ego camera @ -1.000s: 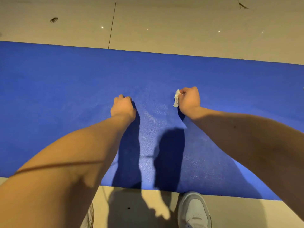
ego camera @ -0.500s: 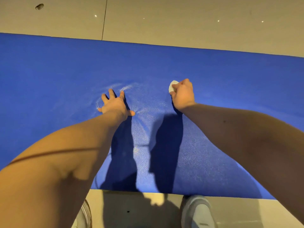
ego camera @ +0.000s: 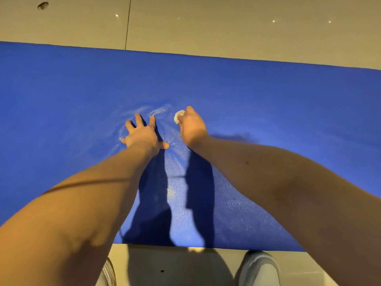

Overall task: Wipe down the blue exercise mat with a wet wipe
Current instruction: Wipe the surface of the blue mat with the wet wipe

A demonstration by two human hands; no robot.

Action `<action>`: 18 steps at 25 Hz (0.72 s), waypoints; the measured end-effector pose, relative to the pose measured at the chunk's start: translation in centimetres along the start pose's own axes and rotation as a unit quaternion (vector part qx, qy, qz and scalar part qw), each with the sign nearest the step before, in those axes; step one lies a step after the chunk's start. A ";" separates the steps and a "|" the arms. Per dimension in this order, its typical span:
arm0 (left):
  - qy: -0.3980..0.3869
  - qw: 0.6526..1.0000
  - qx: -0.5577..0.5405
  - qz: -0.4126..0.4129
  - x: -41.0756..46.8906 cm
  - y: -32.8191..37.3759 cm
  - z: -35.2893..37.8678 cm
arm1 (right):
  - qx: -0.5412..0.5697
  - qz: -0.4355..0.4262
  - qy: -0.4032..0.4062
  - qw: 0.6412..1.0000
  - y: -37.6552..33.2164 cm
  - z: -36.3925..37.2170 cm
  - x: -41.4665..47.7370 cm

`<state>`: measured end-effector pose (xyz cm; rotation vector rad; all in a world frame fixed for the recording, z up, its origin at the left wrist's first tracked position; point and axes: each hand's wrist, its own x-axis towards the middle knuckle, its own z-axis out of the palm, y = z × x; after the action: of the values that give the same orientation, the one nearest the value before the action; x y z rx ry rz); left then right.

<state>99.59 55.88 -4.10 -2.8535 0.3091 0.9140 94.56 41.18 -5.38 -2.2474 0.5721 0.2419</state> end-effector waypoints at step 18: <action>-0.008 0.998 -0.059 -0.007 3.2 1.9 -3.2 | -0.175 -0.110 0.001 0.978 1.1 -1.7 3.7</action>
<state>103.52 52.95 -3.51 -2.9486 0.2411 0.9828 97.28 38.04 -6.25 -2.6273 0.2919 0.2426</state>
